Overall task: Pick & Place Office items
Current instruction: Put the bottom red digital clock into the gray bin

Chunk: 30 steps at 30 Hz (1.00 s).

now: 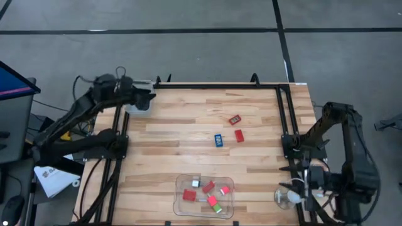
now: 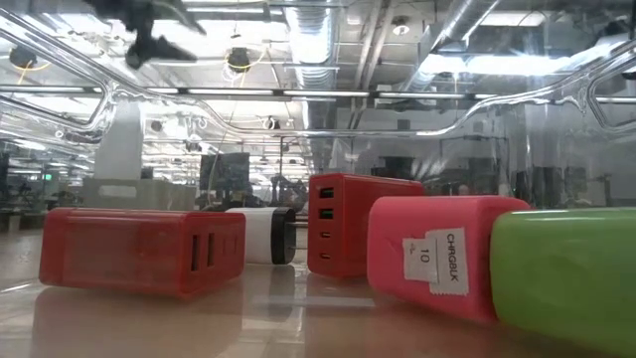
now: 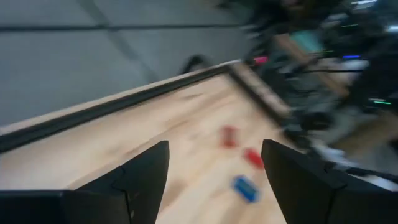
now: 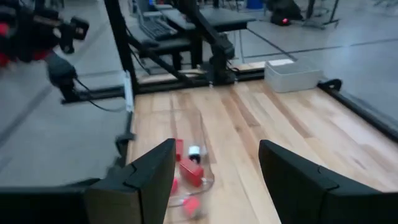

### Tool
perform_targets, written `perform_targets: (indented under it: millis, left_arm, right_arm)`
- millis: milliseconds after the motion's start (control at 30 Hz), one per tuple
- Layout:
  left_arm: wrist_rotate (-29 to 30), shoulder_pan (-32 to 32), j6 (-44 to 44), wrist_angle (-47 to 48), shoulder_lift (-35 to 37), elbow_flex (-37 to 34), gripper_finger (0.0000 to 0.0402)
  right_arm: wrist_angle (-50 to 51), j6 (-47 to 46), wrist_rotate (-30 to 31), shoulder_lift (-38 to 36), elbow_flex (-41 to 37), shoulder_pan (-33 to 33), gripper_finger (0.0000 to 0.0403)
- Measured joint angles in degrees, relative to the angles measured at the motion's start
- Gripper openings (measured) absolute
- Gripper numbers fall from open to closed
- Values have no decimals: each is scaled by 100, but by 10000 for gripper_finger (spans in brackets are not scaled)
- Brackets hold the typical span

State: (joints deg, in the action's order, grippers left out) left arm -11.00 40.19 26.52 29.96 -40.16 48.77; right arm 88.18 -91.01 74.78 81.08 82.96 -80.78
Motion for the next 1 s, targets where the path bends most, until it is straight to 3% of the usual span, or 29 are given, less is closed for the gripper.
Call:
perform_targets:
  millis: [167, 300, 500, 667, 900, 1000]
  left_arm:
    - [-2, -1302, 73, -1085, 413, -305, 253]
    - [4, -2388, 34, -2918, 367, -881, 253]
    - [109, -3829, -685, -5639, -423, -1648, 252]
    - [543, -4975, -1601, -7127, -1572, -1754, 251]
    - [567, -6021, -3045, -7736, -2533, -1232, 251]
    - [1056, -6324, -3415, -7372, -2651, -998, 249]
  right_arm:
    - [91, 144, -19, -412, -18, 267, 224]
    - [107, 448, 72, -614, -17, 620, 224]
    - [151, 1044, 114, -915, -20, 1450, 224]
    - [175, 1512, -125, -1197, -20, 2311, 224]
    - [-316, 2379, -1087, -1283, -142, 3561, 224]
    - [-871, 3010, -1493, -1263, -353, 4065, 224]
